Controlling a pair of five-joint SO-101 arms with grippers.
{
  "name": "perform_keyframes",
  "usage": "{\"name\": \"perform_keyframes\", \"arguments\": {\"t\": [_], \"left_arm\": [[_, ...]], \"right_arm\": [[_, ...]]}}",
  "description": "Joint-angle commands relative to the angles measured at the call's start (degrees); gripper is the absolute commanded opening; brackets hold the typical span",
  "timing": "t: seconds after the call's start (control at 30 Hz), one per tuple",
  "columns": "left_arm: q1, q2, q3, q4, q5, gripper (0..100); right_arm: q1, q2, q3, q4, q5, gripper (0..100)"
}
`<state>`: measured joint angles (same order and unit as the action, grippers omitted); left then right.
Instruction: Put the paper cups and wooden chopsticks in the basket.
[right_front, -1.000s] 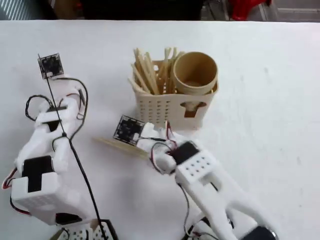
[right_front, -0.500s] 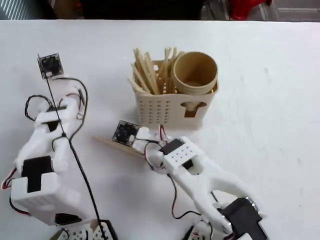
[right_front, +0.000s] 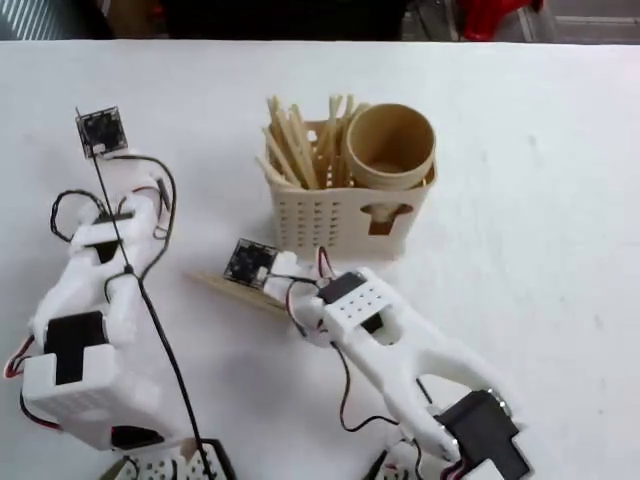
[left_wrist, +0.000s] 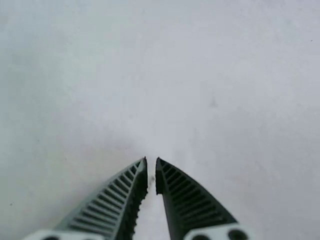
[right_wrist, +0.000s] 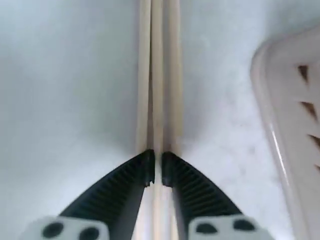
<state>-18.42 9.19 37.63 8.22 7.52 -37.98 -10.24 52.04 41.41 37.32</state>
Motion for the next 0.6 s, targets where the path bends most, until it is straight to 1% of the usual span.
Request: {"name": "perform_keyframes", "arguments": {"t": [0.0, 0.07, 0.13, 0.23, 0.27, 0.3, 0.43, 0.57], "left_arm": [[0.66, -0.22, -2.37, -1.05, -0.7, 5], [0.66, -0.22, -2.37, -1.05, -0.7, 5], [0.66, -0.22, -2.37, -1.05, -0.7, 5], [0.66, -0.22, -2.37, -1.05, -0.7, 5], [0.66, -0.22, -2.37, -1.05, -0.7, 5], [0.66, -0.22, -2.37, -1.05, -0.7, 5], [0.66, -0.22, -2.37, -1.05, -0.7, 5], [0.66, -0.22, -2.37, -1.05, -0.7, 5]], "right_arm": [[1.54, -0.31, -0.53, 1.01, 0.35, 13.3], [1.45, -0.31, -0.53, 1.1, 0.7, 13.2], [1.19, -0.31, -0.53, 1.1, 0.7, 10.5], [1.1, -0.31, -0.44, 0.84, 0.7, 2.3], [1.1, -0.31, -0.44, 0.84, 0.7, 0.9], [1.1, -0.48, -0.44, 0.84, 0.7, 2.2], [1.45, -1.54, -0.53, 0.84, 0.35, 1.8], [1.54, -6.46, 0.18, 1.71, 0.26, 1.7]]}}
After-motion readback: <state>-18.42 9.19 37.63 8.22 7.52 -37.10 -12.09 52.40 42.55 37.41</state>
